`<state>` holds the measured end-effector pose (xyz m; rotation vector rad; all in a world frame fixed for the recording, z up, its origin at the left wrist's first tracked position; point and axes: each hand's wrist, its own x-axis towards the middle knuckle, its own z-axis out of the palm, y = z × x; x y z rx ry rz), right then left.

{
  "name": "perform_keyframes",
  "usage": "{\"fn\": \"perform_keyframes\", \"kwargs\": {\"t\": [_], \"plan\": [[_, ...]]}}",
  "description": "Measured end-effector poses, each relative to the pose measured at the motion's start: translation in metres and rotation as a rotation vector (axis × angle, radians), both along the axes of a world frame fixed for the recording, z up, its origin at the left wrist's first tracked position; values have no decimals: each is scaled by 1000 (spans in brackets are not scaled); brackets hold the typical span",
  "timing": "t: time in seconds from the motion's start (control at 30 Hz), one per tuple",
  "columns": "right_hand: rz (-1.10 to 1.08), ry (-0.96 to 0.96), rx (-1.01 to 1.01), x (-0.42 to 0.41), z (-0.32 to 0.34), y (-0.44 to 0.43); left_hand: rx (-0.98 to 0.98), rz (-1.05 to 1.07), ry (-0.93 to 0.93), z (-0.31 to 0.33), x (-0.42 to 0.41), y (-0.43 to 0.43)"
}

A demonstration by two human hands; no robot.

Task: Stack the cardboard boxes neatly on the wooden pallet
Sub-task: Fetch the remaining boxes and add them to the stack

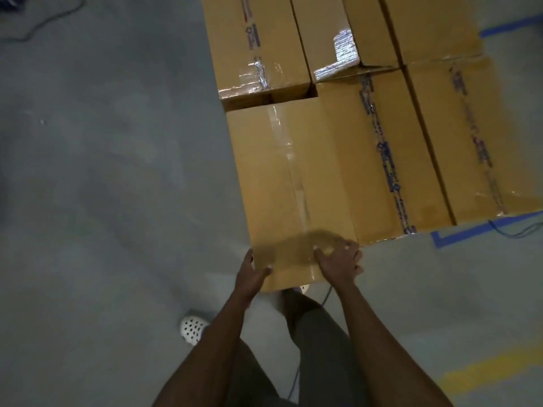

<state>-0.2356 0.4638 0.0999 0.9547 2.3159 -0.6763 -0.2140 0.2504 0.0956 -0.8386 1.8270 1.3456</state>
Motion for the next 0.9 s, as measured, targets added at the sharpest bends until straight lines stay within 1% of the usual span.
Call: {"fn": "perform_keyframes", "kwargs": {"t": [0.1,0.13,0.17,0.2,0.27,0.3,0.33,0.43,0.5,0.6,0.77,0.9], "plan": [[60,-82,11,29,-6,1,-19,34,-6,-3,-4,4],[49,-106,22,34,-7,1,-25,59,-25,-6,-6,3],[-4,-125,34,38,-8,-1,-26,77,-38,-8,-9,2],[-106,-133,47,39,-7,-2,-31,85,-36,-11,-14,0],[-360,-130,45,36,-9,-2,-51,86,5,-14,-31,-2],[-438,-111,7,33,-11,-1,-57,76,42,-16,-43,-2],[-469,-82,-52,32,-15,1,-63,55,72,-19,-55,-3],[-438,-35,-174,32,-19,2,-111,-55,150,-26,-90,-6],[-436,-49,-183,27,-18,-1,-141,-136,165,-30,-114,-7],[-499,-86,-175,19,-16,1,-194,-249,166,-26,-149,-6],[-542,-94,-172,15,-17,-1,-198,-260,86,-26,-171,-8],[-527,-65,-148,1,-22,-6,-193,-286,79,-28,-182,-11]]}}
